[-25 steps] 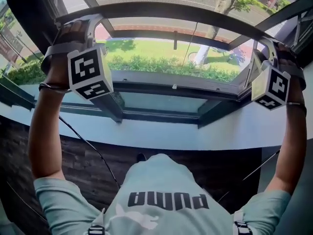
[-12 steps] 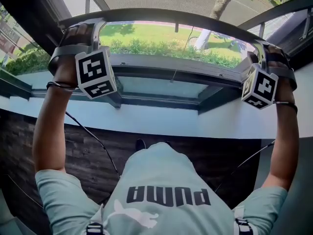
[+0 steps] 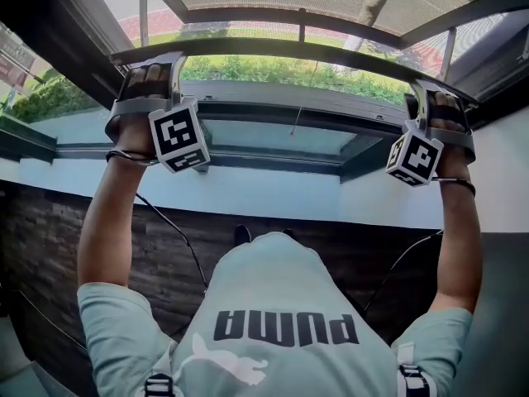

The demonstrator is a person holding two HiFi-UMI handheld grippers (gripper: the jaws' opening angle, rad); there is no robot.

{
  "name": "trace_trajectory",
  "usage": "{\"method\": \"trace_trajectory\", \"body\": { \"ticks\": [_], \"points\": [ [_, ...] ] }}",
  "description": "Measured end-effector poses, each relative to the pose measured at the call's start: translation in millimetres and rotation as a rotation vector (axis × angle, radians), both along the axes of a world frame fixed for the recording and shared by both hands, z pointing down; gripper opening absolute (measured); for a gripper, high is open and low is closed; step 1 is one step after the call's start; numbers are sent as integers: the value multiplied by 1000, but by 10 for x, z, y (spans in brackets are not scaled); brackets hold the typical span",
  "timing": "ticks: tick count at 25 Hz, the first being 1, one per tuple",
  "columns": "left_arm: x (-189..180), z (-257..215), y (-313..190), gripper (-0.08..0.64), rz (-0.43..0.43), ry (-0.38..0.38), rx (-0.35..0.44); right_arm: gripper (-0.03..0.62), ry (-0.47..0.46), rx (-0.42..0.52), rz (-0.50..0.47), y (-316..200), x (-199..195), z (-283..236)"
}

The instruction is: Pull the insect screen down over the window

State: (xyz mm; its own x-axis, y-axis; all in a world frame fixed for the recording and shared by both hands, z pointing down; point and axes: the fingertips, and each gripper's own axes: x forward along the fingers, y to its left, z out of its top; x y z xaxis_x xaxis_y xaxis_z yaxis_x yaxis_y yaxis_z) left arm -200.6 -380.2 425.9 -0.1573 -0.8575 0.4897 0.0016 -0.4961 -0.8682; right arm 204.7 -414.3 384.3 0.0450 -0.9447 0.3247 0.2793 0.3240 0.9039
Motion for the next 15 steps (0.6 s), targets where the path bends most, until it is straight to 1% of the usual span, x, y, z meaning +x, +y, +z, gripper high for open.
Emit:
{"method": "trace_trajectory", "body": {
  "ticks": [2, 4, 7, 11, 15],
  "points": [
    [15, 173, -25, 417, -16, -3, 21, 163, -25, -2, 8, -13, 16, 170],
    [28, 337, -33, 417, -30, -5, 18, 163, -45, -20, 16, -14, 28, 342],
    [36, 604, -11, 417, -38, 5, -29, 163, -58, -66, 20, -2, 14, 609],
    [35, 900, -30, 417, -46, 25, -47, 163, -71, -112, 32, -10, -3, 905],
    [40, 1273, 3, 414, -53, 25, -101, 163, -59, -174, 33, 8, -11, 1291]
  ]
}}
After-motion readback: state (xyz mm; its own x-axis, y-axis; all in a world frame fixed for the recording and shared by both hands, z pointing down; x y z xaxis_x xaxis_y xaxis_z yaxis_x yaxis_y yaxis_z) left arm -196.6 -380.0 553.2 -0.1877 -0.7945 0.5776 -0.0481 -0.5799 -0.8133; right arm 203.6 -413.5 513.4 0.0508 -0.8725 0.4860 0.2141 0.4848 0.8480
